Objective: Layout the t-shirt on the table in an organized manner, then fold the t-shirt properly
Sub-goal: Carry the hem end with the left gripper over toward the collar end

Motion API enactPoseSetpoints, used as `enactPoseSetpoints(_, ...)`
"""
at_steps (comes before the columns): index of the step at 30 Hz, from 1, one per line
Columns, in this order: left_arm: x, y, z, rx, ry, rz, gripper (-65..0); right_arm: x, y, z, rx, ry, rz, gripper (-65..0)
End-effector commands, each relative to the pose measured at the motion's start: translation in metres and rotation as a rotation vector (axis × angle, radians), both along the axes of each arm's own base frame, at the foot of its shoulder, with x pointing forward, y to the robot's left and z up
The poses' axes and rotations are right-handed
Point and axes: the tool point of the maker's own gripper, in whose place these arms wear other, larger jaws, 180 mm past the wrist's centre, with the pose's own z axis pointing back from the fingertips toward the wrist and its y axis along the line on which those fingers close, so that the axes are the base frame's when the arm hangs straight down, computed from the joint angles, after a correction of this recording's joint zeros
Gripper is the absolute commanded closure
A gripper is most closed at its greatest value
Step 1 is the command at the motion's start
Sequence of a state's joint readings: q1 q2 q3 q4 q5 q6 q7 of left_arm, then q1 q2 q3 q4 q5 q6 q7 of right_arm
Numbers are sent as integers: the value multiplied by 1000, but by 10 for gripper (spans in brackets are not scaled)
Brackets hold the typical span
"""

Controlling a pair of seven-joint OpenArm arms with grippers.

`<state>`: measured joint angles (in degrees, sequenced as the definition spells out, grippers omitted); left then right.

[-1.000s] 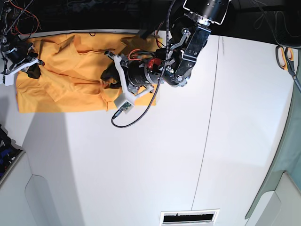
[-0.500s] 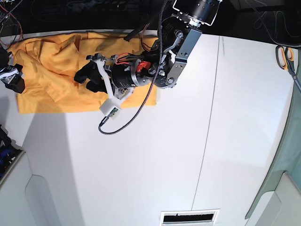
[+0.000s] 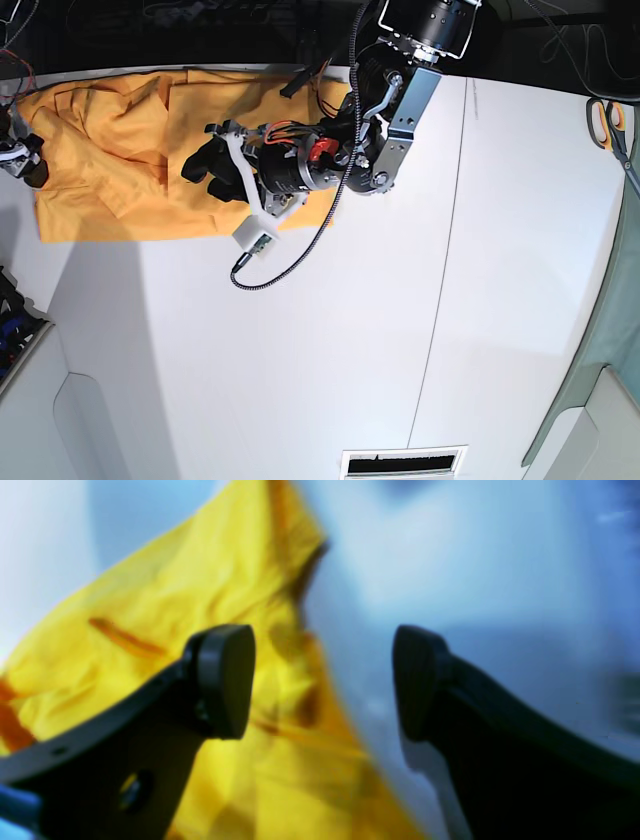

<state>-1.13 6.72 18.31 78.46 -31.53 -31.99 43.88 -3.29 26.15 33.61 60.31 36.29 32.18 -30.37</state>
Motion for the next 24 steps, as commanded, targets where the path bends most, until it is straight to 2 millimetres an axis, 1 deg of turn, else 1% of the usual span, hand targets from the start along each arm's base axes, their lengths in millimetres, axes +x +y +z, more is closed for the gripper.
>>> enactPoseSetpoints(1, 10, -6, 18, -52, -41, 2, -356, 9, -2, 10, -5, -37, 21, -426)
enactPoseSetpoints(4, 15, 2, 16, -49, -36, 29, -356, 10, 18, 0, 19, -18, 62, -426)
enactPoseSetpoints(6, 17, 6, 14, -37, -40, 33, -356, 11, 30, -3, 33, -20, 79, -426)
enactPoseSetpoints(11, 21, 16, 11, -27, -32, 51, -356, 12, 43, -8, 57, -21, 83, -415)
enactPoseSetpoints(12, 22, 19, 11, -25, -34, 57, -356, 11, 44, -9, 55, -17, 85, -375)
enactPoseSetpoints(13, 24, 23, 12, -24, -38, 64, -356, 10, 44, -10, 51, -13, 88, -310)
enactPoseSetpoints(16, 30, 41, 13, 7, -71, 77, -356, 11, 43, -10, 35, -6, 94, -58)
enactPoseSetpoints(17, 32, 48, 14, 19, -84, 81, -356, 11, 42, -10, 26, -2, 99, 0)
enactPoseSetpoints(19, 37, 63, 13, 50, -105, 92, -356, 12, 40, -10, 13, 1, 104, 0)
enactPoseSetpoints(21, 40, 82, 8, 84, -110, 109, -356, 14, 35, -6, 0, -7, 102, 0)
enactPoseSetpoints(24, 45, 119, -4, 140, -93, 172, -356, 18, 23, 2, -27, -22, 99, 0)
